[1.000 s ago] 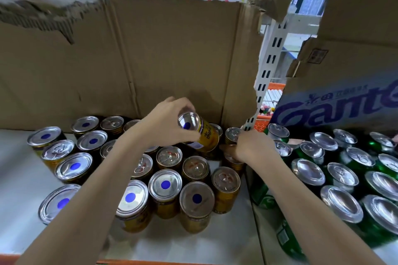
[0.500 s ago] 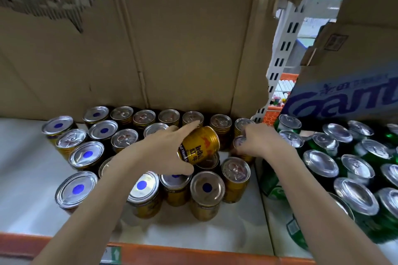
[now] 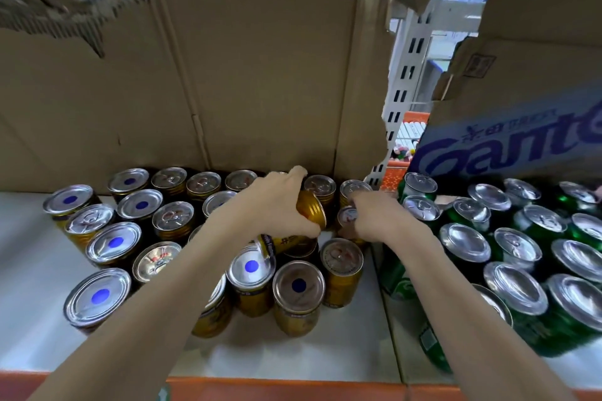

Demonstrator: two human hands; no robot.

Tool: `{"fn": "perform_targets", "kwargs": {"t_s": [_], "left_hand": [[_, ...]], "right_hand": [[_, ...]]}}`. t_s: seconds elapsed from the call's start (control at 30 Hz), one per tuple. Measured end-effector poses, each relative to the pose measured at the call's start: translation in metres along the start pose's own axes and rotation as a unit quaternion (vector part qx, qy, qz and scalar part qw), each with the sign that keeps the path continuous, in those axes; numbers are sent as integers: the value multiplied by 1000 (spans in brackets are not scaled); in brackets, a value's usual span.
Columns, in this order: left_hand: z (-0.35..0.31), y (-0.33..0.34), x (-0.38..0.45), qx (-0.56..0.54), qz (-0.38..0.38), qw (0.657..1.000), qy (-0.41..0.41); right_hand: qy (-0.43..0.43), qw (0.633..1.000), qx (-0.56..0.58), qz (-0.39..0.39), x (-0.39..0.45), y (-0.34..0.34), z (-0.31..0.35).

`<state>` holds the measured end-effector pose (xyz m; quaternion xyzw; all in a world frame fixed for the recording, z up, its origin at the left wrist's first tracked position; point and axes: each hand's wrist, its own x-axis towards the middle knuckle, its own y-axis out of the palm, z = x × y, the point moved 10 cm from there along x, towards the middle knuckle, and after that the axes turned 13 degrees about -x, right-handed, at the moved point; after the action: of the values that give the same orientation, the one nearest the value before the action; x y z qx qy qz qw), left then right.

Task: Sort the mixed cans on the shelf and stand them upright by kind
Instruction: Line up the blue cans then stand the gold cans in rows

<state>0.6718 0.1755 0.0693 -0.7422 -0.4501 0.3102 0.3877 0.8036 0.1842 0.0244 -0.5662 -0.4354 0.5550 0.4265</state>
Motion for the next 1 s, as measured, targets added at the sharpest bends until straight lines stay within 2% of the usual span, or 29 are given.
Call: {"fn": "perform_targets", "kwargs": {"t_s": [0.17, 0.33, 0.47, 0.63, 0.7, 0.83, 1.0], "left_hand": [[-22, -42, 9, -56, -74, 995, 46], [-46, -48, 28, -47, -70, 992, 90], [-42, -25, 43, -33, -25, 996, 76], [-25, 1, 51, -52, -13, 998, 35], [-13, 14, 55, -52, 4, 999, 7], [13, 46, 62, 16, 34, 999, -18], [20, 52, 65, 6, 15, 1000, -21]], "right_hand": [[-22, 999, 23, -32, -3, -9, -6], [6, 998, 47, -35, -5, -24, -25], [18, 998, 15, -67, -9, -46, -35], [1, 998, 26, -60, -8, -40, -33], [-18, 998, 38, -49, -5, -30, -26], [-97, 995, 9, -31, -1, -9, -6], [-128, 991, 6, -42, 2, -5, -6]]}}
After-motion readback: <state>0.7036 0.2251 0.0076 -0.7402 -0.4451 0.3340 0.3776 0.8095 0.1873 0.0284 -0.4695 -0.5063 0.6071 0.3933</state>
